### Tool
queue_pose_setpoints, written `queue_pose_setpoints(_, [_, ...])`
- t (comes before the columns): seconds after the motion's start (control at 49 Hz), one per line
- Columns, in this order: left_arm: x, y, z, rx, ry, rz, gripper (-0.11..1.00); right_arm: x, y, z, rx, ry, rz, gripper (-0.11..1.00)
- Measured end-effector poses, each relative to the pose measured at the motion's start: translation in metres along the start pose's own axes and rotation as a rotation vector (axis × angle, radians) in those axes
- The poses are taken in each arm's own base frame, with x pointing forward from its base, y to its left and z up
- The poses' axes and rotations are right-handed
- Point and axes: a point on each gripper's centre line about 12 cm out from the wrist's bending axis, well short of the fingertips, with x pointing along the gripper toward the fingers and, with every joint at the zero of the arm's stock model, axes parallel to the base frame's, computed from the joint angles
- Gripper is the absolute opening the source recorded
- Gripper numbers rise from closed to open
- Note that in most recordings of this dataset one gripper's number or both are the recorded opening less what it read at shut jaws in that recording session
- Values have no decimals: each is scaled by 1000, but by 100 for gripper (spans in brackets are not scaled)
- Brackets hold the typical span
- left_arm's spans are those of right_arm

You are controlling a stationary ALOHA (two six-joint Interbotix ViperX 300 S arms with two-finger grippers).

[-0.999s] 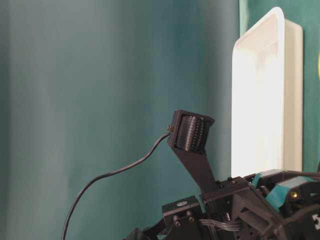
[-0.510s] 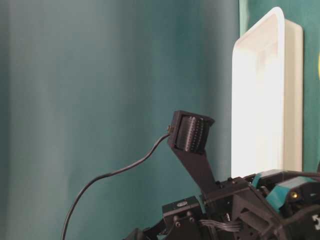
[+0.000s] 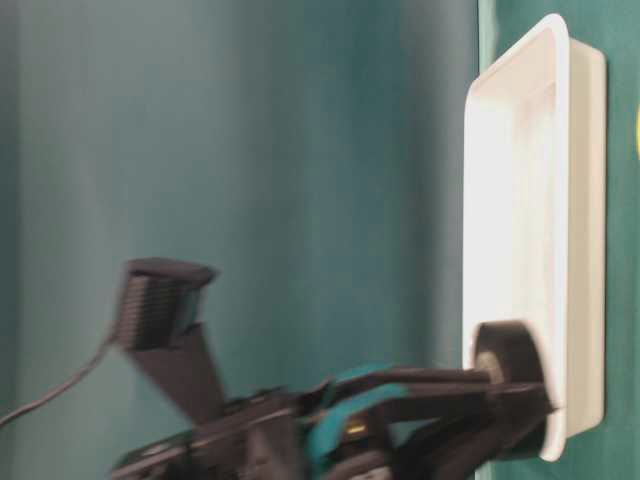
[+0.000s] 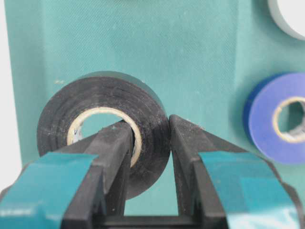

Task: Pick up the tape from a random location and place it into the white case.
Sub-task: 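Close the left gripper on the black tape roll's rim, then lift the black tape roll with the left gripper toward the tray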

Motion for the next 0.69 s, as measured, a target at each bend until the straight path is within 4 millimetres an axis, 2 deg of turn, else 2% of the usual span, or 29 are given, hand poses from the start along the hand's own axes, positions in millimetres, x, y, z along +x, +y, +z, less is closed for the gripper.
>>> queue_pose_setpoints(0.204, [-34, 0, 12, 1, 0, 2, 19, 0, 0, 0, 0, 0, 0, 93])
queue_pose_setpoints(0.51, [-98, 0, 31, 9, -78, 6, 19, 0, 0, -1, 0, 5, 0, 93])
queue_pose_setpoints(0.693, [-117, 1, 34, 8, -95, 8, 19, 0, 0, -1, 0, 11, -1, 93])
